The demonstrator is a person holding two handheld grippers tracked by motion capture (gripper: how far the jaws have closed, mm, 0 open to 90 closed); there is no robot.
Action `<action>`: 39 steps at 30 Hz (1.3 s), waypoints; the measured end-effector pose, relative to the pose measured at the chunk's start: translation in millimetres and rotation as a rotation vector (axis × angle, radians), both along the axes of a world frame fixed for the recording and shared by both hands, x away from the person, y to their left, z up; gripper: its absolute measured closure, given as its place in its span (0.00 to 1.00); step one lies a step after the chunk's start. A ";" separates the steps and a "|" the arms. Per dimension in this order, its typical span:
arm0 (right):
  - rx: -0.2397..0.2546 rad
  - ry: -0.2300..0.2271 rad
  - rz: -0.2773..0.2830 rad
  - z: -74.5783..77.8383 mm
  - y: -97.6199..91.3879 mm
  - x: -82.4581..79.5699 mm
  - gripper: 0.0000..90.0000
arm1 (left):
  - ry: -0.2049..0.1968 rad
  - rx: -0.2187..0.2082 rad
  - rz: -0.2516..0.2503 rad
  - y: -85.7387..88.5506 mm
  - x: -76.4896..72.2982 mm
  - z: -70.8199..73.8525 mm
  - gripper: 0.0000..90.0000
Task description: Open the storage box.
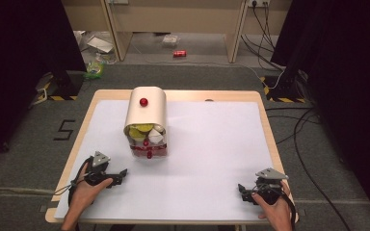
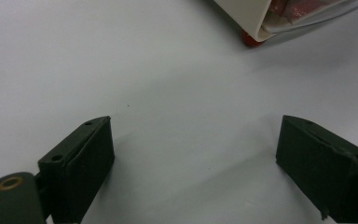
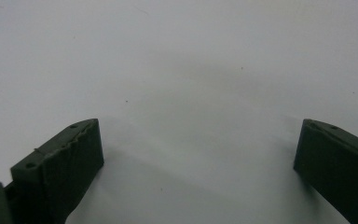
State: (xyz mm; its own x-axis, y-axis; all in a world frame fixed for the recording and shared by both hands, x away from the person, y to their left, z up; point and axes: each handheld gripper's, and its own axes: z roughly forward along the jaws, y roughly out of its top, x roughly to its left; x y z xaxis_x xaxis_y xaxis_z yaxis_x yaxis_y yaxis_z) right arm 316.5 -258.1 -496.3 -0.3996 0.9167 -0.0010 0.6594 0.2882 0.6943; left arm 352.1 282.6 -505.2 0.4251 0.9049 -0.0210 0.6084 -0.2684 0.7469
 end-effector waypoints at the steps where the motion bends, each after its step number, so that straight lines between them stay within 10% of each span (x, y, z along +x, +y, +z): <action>1: -0.001 0.000 0.000 0.0 0.0 0.0 0.02 | 0.001 0.000 0.000 0.0 0.0 0.1 0.12; 19: 0.001 0.001 0.000 0.1 0.2 -0.1 0.02 | -0.014 -0.003 -0.024 -0.2 -2.0 1.4 0.17; 39: 0.001 0.002 0.000 0.1 0.1 0.0 0.02 | -0.138 -0.081 -0.065 -12.6 -18.4 35.3 0.17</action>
State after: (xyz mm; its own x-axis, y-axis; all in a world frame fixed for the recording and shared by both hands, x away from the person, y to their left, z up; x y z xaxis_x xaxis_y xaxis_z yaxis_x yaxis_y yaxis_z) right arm 316.5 -258.0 -496.3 -0.3992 0.9169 0.0011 0.6609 0.2869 0.6935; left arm 333.7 270.1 -469.9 0.4862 0.8733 -0.0302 0.4817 -0.2390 0.8431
